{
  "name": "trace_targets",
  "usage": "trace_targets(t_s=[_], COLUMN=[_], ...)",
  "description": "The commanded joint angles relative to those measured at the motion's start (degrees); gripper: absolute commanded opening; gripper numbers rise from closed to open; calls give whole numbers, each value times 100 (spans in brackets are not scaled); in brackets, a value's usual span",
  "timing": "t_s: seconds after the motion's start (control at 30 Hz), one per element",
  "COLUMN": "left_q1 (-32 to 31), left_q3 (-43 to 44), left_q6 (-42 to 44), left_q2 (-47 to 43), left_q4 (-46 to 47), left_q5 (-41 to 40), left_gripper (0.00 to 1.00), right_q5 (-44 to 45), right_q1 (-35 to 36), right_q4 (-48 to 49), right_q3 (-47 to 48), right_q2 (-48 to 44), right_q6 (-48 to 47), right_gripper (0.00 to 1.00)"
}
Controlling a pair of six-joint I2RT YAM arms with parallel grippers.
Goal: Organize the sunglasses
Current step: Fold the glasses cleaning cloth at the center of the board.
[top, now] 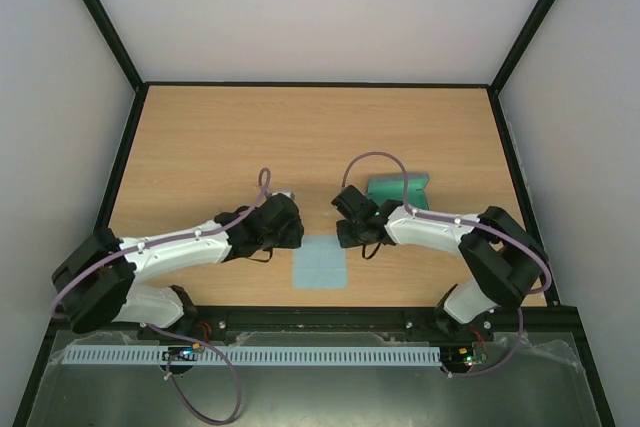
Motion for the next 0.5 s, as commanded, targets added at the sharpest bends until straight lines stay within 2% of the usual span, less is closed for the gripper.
trace_targets(t_s=[0.0, 0.47], left_q1=[-21, 7], left_q3=[-137, -227], left_q6=[103, 60], left_q2=[-213, -533], left_q4=[-126, -308], left_q5=[-142, -105], left_gripper=[55, 57], right_q5=[130, 248], right_q1=[100, 249], right_q4=[83, 46], right_q3=[179, 459], right_q2=[143, 620], right_q6=[-78, -14], right_gripper=[28, 27])
